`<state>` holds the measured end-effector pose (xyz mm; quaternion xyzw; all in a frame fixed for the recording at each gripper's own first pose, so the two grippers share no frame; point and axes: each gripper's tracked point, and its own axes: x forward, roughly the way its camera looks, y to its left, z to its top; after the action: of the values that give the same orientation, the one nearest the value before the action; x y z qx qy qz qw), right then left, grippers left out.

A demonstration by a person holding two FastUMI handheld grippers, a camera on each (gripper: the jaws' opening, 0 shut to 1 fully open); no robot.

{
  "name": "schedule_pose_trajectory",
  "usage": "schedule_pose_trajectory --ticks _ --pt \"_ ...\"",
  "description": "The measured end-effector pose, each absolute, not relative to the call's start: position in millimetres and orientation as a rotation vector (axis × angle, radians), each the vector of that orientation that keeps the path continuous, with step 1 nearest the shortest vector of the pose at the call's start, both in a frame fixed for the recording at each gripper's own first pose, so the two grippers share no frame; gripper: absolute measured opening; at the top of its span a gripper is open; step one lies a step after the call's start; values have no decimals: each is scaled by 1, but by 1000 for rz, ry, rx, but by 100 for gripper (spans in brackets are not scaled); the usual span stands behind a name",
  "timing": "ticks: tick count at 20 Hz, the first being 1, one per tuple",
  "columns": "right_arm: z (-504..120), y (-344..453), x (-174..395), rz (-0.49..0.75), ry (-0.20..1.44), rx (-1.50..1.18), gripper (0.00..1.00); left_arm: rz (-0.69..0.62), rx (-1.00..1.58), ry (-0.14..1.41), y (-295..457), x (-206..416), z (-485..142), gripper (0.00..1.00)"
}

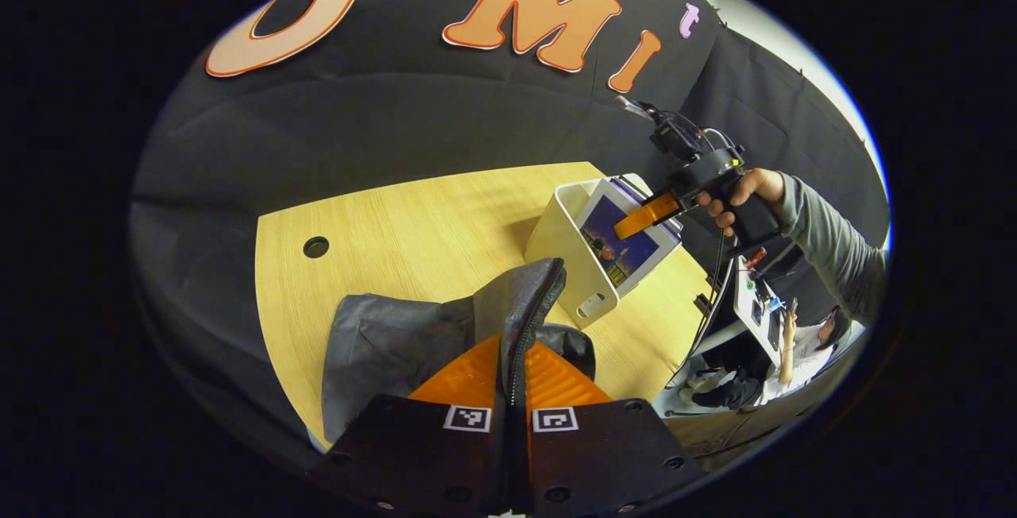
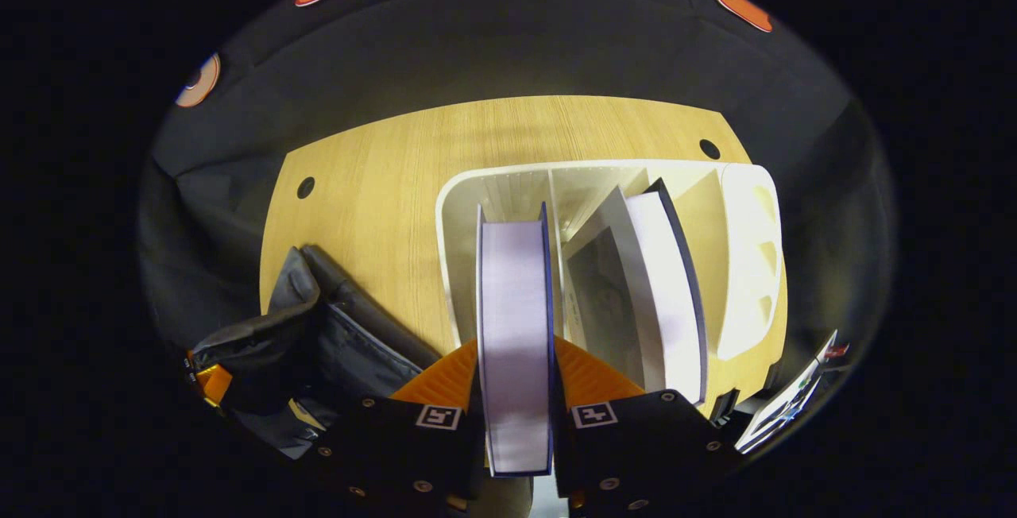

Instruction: Open the schoolbag, grab two books from the bookshelf and put them into the schoolbag.

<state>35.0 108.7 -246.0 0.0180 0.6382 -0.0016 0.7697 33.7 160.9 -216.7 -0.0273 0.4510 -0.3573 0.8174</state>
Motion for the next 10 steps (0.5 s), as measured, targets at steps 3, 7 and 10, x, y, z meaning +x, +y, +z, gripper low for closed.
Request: schedule_pose_trajectory --ticks 3,7,10 --pt "-221 106 29 7 1357 75 35 -771 -39 962 162 32 -218 5" --pt "-176 95 23 10 1280 106 35 -776 -29 963 160 32 -221 5" --pt "-145 86 15 5 1217 163 35 -773 -32 965 158 36 -224 5"
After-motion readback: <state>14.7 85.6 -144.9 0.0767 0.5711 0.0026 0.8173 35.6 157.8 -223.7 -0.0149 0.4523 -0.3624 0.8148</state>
